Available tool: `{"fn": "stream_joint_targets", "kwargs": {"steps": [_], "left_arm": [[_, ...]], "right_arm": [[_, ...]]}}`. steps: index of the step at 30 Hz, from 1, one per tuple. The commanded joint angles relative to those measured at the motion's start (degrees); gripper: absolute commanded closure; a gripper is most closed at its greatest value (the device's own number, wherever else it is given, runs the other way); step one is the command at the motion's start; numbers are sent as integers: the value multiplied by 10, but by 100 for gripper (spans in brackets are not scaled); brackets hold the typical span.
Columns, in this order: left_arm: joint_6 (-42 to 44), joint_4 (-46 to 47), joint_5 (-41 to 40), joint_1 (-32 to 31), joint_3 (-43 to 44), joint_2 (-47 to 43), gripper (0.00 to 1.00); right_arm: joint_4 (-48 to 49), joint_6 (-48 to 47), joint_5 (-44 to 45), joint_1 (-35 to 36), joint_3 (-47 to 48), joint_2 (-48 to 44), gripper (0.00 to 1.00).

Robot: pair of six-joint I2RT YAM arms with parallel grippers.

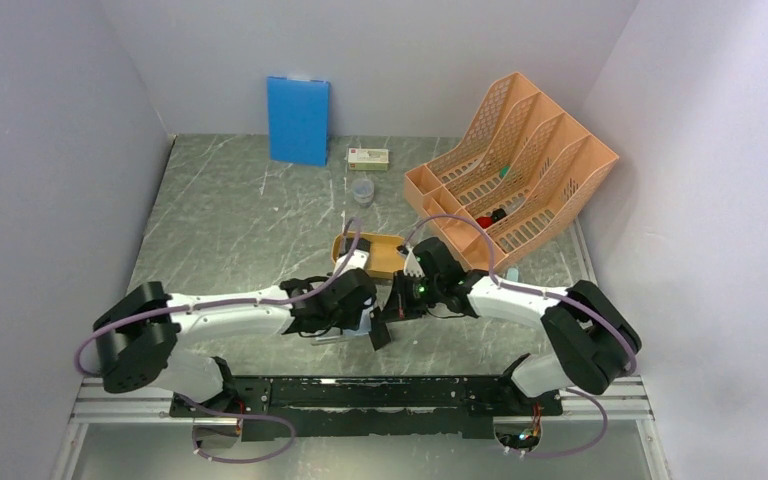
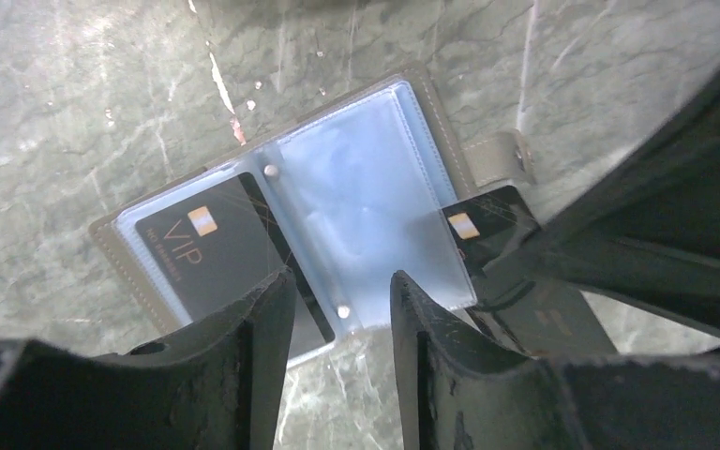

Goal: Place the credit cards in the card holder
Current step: Turn over the card slot in the card holder.

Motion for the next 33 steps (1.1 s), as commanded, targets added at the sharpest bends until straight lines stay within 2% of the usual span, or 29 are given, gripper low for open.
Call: {"fn": "stream_joint_targets", "kwargs": {"steps": [1, 10, 17, 24, 28, 31, 33], "left_arm": [[-14, -37, 6, -3, 13, -53, 52], [-55, -75, -50, -4, -27, -132, 51], [-75, -33, -58, -3, -70, -194, 52], [-82, 0, -56, 2, -85, -179, 53], [-93, 1, -64, 17, -84, -138, 60], [-108, -6, -60, 37, -90, -125, 71], [-119, -11, -61, 50, -99, -134, 75]], "right_arm": [[31, 7, -11, 10, 18, 16, 100], [39, 12, -6, 42, 60, 48, 100], [45, 16, 2, 66, 109, 115, 100], [45, 20, 4, 79, 146, 169, 100], [36, 17, 10, 80, 140, 144, 100], [18, 14, 26, 77, 129, 105, 100], [16, 17, 41, 69, 117, 76, 100]]}}
